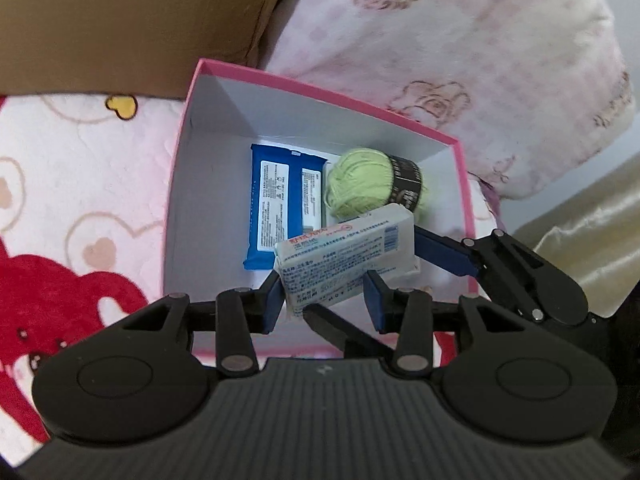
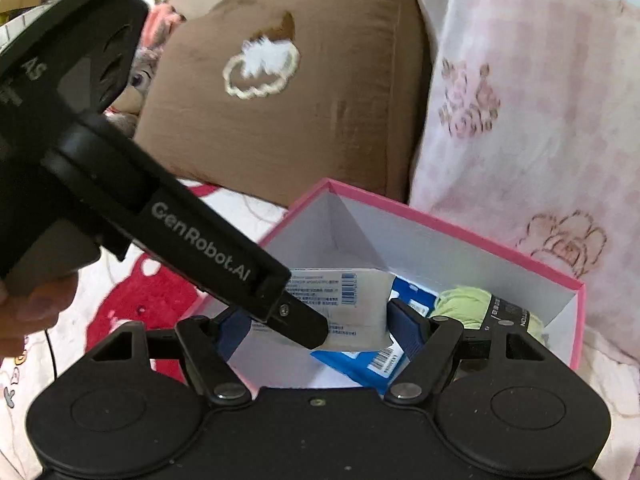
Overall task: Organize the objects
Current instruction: 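Lift the white pack with the left tool and carry it into the pink box, then open the left tool to drop the white pack onto the blue pack, then move the left tool toward the purple plush toy beside the box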
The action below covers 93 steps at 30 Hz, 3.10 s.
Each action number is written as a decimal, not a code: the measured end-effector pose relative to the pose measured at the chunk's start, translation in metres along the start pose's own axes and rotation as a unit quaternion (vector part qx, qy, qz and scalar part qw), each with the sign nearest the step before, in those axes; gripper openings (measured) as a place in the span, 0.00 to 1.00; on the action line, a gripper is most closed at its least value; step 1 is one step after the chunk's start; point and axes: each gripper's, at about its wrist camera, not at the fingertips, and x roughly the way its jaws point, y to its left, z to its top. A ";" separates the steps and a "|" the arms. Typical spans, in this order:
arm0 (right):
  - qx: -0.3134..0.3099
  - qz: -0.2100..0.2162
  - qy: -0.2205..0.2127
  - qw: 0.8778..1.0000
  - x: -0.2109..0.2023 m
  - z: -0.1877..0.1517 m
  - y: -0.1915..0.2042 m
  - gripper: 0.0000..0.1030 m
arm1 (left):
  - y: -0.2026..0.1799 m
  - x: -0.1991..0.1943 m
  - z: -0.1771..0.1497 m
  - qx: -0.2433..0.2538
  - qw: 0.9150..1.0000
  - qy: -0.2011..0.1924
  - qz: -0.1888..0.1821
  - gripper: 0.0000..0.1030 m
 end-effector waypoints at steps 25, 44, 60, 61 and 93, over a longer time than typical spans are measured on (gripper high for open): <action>0.105 -0.075 0.108 0.986 0.087 -0.016 -0.057 0.50 | 0.004 0.085 0.017 0.000 0.994 -0.046 0.098 0.44; 0.073 -0.046 0.007 0.996 -0.070 -0.026 -0.004 0.63 | -0.029 -0.038 -0.052 0.072 0.994 -0.026 0.084 0.56; 0.040 -0.030 0.001 0.999 -0.158 -0.070 0.062 0.81 | -0.060 -0.121 -0.141 0.126 0.991 -0.020 0.042 0.74; 0.037 -0.032 0.003 0.999 -0.160 -0.074 0.064 0.82 | -0.062 -0.121 -0.146 0.128 0.991 -0.016 0.038 0.75; 0.072 -0.079 0.002 0.994 -0.105 -0.160 0.056 0.85 | -0.041 -0.030 -0.209 0.139 0.989 -0.040 -0.005 0.94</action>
